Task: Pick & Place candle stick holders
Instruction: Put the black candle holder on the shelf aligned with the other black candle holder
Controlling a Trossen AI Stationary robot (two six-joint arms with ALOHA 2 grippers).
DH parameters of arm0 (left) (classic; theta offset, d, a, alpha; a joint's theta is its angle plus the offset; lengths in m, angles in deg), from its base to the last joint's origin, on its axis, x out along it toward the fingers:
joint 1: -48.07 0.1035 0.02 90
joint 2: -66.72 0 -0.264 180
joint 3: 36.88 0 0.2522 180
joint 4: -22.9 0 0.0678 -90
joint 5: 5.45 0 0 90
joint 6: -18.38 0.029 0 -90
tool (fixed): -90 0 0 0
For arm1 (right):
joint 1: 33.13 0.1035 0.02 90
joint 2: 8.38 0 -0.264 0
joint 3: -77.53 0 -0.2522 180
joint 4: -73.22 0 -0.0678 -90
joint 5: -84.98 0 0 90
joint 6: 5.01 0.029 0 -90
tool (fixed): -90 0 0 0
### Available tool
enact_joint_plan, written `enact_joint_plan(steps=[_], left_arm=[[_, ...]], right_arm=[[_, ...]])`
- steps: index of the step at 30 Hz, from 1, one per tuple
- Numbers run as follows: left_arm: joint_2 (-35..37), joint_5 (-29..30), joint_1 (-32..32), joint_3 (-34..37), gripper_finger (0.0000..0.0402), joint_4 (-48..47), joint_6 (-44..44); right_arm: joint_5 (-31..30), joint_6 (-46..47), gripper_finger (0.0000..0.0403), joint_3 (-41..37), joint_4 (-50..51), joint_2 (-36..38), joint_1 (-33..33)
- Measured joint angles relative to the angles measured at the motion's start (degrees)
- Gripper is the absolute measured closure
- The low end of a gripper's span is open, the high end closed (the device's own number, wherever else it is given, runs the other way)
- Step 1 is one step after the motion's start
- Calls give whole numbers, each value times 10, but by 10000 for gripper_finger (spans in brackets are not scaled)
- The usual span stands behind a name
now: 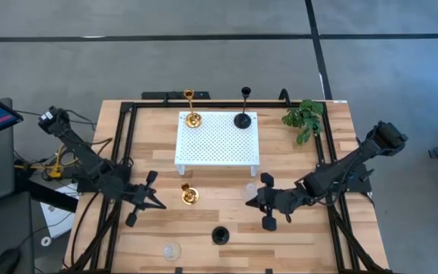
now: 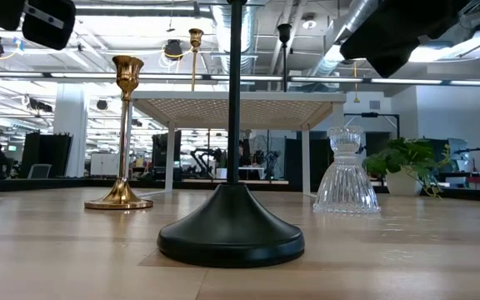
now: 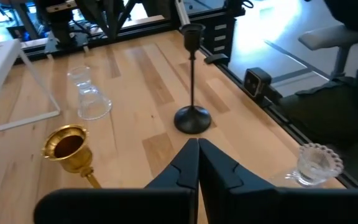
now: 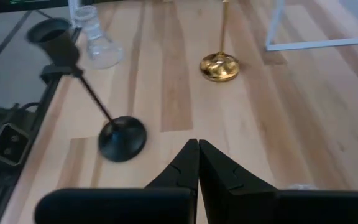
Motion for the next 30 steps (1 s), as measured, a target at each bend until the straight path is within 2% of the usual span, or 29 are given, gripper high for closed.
enact_joint_plan(steps=[3,10,16,30], left_arm=[[0,0,-4,0,396,2,0],[0,2,-4,0,394,11,0],[0,2,-4,0,393,13,-2],[0,2,-4,0,393,13,-2]], right_arm=[[7,0,403,0,-2,0,8],[82,19,403,0,-12,0,10],[123,34,403,0,0,0,9],[122,30,403,0,0,0,-26]])
